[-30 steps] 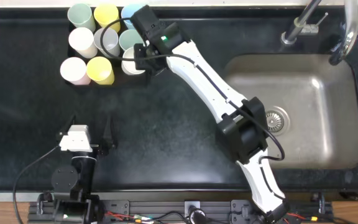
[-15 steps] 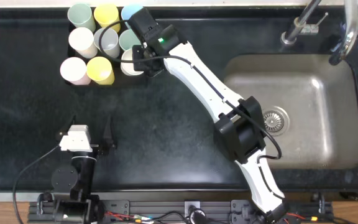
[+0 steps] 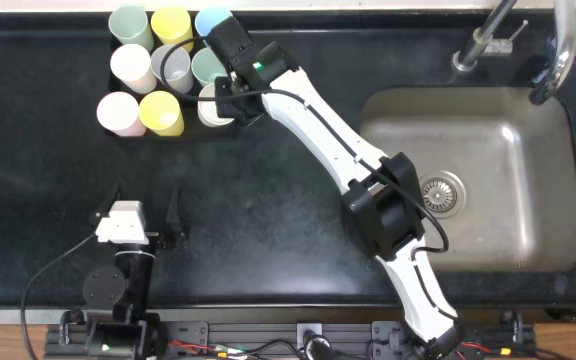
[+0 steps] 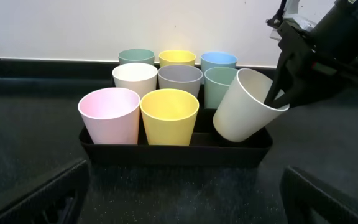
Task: Store Cups
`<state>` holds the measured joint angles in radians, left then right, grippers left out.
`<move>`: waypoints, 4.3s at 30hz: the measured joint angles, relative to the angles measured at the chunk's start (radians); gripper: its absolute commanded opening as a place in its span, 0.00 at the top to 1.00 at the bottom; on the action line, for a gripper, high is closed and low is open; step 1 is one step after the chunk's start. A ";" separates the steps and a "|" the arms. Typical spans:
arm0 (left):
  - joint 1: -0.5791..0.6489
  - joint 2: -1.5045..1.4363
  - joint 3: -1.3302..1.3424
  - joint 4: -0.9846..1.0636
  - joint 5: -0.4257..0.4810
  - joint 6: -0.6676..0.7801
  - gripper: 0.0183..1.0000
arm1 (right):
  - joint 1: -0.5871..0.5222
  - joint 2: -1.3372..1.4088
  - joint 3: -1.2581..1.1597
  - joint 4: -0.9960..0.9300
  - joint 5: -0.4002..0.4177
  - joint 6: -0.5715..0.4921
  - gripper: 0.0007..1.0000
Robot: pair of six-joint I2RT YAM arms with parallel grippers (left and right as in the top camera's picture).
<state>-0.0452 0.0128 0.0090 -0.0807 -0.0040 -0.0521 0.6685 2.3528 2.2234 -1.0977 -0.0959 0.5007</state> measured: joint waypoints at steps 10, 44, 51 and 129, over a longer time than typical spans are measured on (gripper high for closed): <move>0.000 0.000 0.000 0.000 0.000 0.000 0.00 | 0.000 0.001 0.000 -0.003 0.000 0.000 0.96; 0.000 0.000 0.000 0.000 0.000 0.000 0.00 | 0.008 0.001 0.000 -0.029 0.001 0.016 0.71; 0.000 0.000 0.000 0.000 0.000 0.000 0.00 | 0.008 0.001 0.000 -0.029 -0.001 0.017 0.60; 0.000 0.000 0.000 0.000 0.000 0.000 0.00 | -0.542 -2.338 -2.126 1.106 0.203 -0.507 0.00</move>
<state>-0.0452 0.0128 0.0090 -0.0811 -0.0040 -0.0521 0.1268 0.0147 0.0971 0.0086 0.1070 -0.0063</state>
